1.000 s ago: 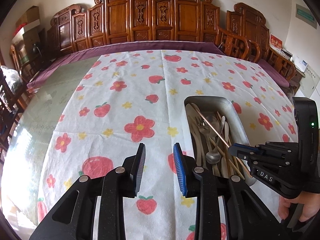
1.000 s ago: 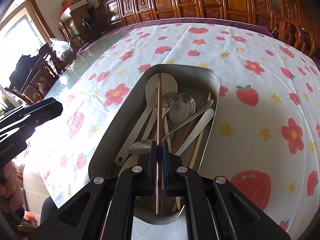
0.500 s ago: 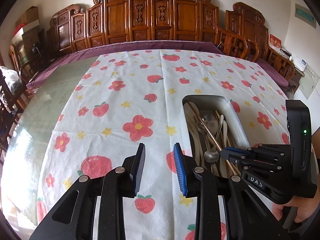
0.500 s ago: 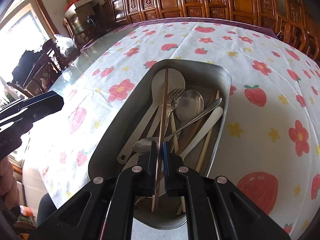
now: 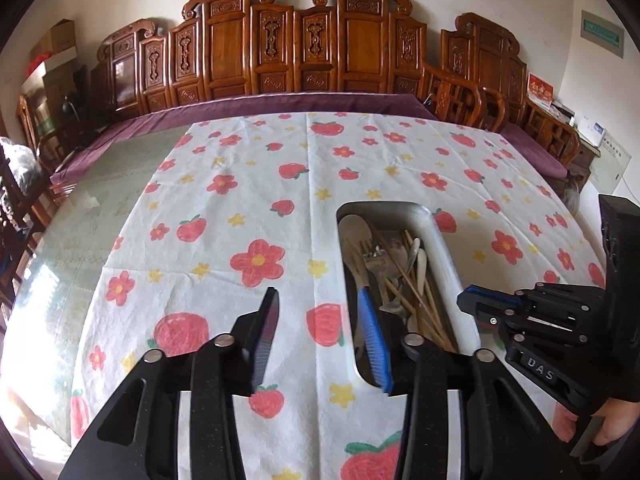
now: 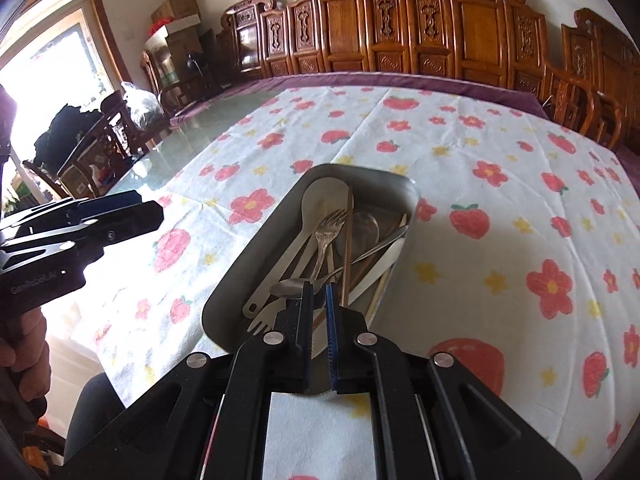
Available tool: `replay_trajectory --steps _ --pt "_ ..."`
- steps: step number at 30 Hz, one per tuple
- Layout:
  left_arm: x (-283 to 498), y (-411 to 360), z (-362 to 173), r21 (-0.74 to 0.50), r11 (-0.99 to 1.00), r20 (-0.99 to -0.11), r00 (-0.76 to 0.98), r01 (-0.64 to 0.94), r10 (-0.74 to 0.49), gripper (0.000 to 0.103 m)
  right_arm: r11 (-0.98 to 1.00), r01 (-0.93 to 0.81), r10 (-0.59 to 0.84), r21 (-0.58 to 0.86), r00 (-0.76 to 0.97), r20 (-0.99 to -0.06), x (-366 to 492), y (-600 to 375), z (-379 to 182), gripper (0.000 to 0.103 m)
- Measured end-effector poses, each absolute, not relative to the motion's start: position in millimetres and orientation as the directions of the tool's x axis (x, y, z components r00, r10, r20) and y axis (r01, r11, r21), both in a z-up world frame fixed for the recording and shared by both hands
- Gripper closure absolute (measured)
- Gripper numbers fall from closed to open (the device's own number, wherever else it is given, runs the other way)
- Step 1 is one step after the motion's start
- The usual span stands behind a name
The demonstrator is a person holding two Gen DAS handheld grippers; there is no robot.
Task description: Organize utensils
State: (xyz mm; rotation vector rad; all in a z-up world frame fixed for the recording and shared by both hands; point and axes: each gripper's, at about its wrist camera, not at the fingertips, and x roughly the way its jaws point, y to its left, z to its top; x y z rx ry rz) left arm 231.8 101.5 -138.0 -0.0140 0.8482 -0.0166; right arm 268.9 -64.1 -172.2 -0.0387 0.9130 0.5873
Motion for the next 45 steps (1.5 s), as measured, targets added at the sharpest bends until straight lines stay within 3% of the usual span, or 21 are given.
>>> replay_trajectory --steps 2,7,9,13,15,18,21,29,45 --pt "227.2 96.0 -133.4 -0.023 1.0 -0.745 0.667 0.012 -0.025 0.058 0.852 -0.483 0.456 0.203 0.491 -0.742 259.9 -74.7 -162.3 0.095" --pt "213.4 82.6 -122.4 -0.03 0.999 -0.725 0.688 0.017 -0.033 0.023 0.871 -0.456 0.436 0.184 0.541 -0.72 238.7 -99.8 -143.1 0.092" --pt "208.1 76.4 -119.1 -0.028 0.999 -0.721 0.691 0.023 -0.036 0.017 0.882 -0.44 0.42 0.17 0.571 -0.705 228.5 -110.5 -134.5 0.074" --pt "195.2 64.1 -112.3 -0.026 0.999 -0.714 0.698 0.036 -0.044 0.009 0.9 -0.41 0.394 0.149 0.616 -0.682 209.9 -129.8 -119.9 0.054" --pt "189.3 58.9 -109.4 -0.023 0.999 -0.711 0.702 0.041 -0.045 0.008 0.912 -0.389 0.371 0.132 0.642 -0.672 201.1 -138.9 -113.1 0.03" --pt "178.8 48.3 -104.0 -0.001 0.999 -0.705 0.709 0.044 -0.032 0.008 0.929 -0.353 0.334 0.107 0.68 -0.653 188.7 -152.1 -104.3 0.01" --pt "169.5 40.4 -98.9 0.003 0.999 -0.696 0.718 0.045 -0.031 0.008 0.945 -0.314 0.297 0.091 0.708 -0.641 178.3 -165.9 -97.7 0.003" --pt "141.9 18.9 -81.4 -0.002 0.999 -0.665 0.745 0.052 -0.04 0.008 0.967 -0.24 0.243 0.088 0.749 -0.617 153.7 -197.1 -81.0 0.003" --pt "93.4 -6.1 0.2 0.001 0.998 -0.502 0.863 0.061 -0.052 0.008 0.973 -0.226 0.227 0.054 0.873 -0.432 98.5 -214.3 -1.7 0.003"
